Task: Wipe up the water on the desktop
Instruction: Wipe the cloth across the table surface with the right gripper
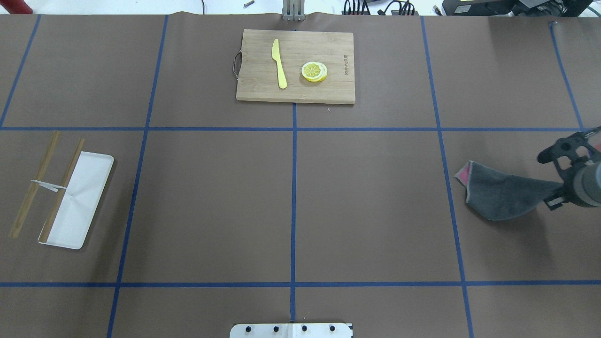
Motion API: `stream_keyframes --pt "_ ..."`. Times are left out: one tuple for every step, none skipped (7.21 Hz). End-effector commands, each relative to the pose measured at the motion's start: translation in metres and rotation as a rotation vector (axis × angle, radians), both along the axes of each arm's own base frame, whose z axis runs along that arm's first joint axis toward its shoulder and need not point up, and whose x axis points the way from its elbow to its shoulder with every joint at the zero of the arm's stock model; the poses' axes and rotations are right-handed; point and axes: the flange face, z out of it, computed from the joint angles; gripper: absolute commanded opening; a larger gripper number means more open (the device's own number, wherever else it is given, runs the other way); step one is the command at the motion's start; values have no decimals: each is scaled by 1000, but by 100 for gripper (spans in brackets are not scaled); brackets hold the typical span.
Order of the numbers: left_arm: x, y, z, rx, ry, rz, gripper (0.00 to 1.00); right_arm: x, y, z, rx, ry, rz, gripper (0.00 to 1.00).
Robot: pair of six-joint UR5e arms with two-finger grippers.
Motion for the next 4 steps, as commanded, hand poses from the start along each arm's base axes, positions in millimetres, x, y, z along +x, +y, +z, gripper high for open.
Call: stream_keyframes --pt "1 0 0 0 0 2 99 51 10 40 -24 87 -20 0" --pt "1 -1 -1 1 0 2 99 45 2 30 -11 59 -4 0" --pt "1 -1 -1 1 0 2 99 25 -15 3 3 -10 44 0" --pt "1 -1 -1 1 0 2 99 -2 -19 -18 -24 -96 92 0"
